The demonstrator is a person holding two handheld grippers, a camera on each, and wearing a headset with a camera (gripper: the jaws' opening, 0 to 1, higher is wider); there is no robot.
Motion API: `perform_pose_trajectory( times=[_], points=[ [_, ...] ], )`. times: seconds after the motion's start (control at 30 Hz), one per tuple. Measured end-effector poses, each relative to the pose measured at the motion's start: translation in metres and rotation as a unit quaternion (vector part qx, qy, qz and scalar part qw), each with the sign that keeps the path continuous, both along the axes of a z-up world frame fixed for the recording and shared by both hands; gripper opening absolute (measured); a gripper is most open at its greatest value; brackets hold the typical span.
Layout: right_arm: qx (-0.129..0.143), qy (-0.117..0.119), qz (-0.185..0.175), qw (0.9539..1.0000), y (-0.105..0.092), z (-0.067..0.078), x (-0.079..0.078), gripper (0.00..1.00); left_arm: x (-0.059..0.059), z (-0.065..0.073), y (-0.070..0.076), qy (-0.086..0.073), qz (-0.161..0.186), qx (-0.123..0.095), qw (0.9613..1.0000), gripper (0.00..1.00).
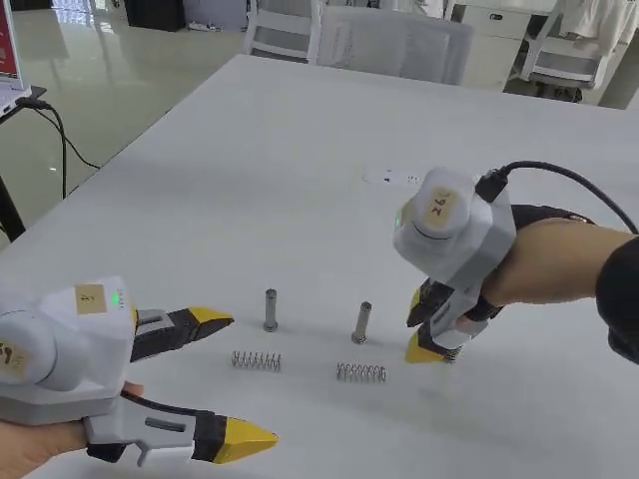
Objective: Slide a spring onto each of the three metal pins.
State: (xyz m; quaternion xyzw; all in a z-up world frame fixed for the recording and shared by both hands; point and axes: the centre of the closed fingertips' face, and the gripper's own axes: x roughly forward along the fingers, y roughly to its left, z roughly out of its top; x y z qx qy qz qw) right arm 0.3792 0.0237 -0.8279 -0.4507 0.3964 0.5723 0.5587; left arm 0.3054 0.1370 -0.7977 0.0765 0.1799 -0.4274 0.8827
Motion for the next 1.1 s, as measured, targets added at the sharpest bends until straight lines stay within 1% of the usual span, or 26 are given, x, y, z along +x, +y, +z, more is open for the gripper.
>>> perform_pose_trajectory(
  times=[0.33,0.67,0.83,1.1],
  points=[
    [-0.004,0.017,0.019,0.9997,0.017,-0.015,-0.013,0.20,-0.001,-0.002,0.001,0.005,0.002,-0.004,1.0000,0.74],
    [-0.012,0.029,0.027,0.9991,0.022,-0.031,-0.018,0.17,0.000,-0.004,0.002,0.008,0.005,-0.006,0.9999,0.73],
    [-0.021,0.027,0.032,0.9989,0.021,-0.037,-0.019,0.16,0.000,-0.003,0.004,0.008,0.008,-0.006,0.9999,0.73],
    [-0.026,0.026,0.035,0.9987,0.020,-0.042,-0.019,0.12,0.001,-0.004,0.004,0.009,0.010,-0.006,0.9999,0.72]
  ],
)
